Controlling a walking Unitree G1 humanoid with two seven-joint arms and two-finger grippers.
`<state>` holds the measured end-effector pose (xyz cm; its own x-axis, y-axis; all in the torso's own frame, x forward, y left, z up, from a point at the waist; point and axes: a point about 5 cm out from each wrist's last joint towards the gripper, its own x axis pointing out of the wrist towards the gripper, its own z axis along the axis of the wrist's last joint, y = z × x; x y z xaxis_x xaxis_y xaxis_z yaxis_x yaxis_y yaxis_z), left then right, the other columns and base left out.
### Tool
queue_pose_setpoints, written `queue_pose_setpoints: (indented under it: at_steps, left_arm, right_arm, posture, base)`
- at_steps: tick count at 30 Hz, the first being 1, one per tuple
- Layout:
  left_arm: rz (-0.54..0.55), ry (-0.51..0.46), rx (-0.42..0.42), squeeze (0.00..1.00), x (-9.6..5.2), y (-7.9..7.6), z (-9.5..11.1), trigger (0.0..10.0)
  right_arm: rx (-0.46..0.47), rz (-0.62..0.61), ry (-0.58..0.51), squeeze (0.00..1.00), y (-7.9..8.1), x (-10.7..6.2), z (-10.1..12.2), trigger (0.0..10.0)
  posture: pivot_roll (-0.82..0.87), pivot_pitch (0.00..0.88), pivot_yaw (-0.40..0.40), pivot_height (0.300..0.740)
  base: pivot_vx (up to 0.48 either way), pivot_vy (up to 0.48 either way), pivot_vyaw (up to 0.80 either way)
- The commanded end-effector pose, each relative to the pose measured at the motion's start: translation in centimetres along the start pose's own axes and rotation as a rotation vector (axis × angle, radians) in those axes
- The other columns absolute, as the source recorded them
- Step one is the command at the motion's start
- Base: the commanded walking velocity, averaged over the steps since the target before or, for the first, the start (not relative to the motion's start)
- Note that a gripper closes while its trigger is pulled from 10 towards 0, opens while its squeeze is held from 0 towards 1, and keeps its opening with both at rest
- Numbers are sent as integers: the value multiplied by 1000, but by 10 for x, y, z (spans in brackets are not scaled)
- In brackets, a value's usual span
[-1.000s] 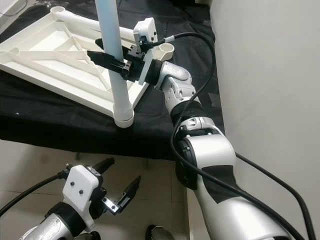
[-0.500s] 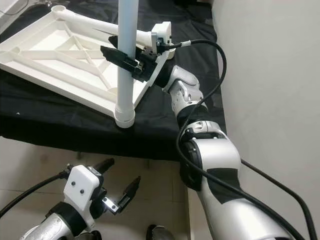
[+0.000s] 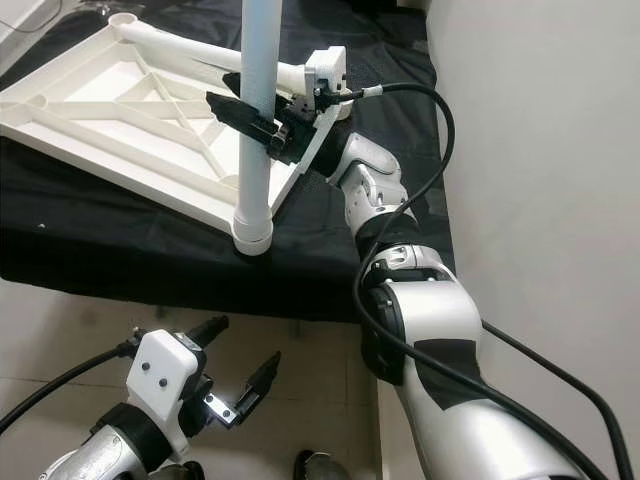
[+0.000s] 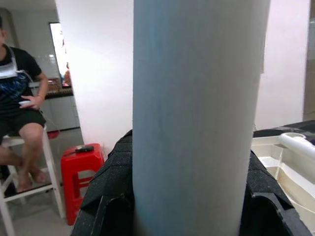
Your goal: Building children table
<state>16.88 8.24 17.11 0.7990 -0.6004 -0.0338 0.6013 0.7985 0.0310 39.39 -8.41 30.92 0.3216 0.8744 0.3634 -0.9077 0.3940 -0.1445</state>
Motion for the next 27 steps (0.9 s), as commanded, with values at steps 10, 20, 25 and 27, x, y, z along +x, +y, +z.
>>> queue_pose_setpoints:
  at_steps: [10,20,25,27]
  left_arm:
    - [-12,27,-6,0,-1,-1,-7,10000]
    - [-14,30,-8,0,-1,-2,-8,10000]
    - [-14,31,-8,0,-1,-1,-9,10000]
    - [-14,31,-7,0,-1,-1,-9,10000]
  right_arm:
    - [61,-142,188,0,-1,-23,-48,0]
    - [34,-144,136,0,-3,-24,-39,0]
    - [8,-123,136,0,-1,-24,-40,0]
    - [1,-132,136,0,-2,-24,-39,0]
  posture:
    - [177,286,-95,740]
    - [176,278,-96,740]
    - [175,278,-96,740]
    - [175,279,-95,740]
  base:
    - [0,0,0]
    - [0,0,0]
    - [0,0,0]
    - [0,0,0]
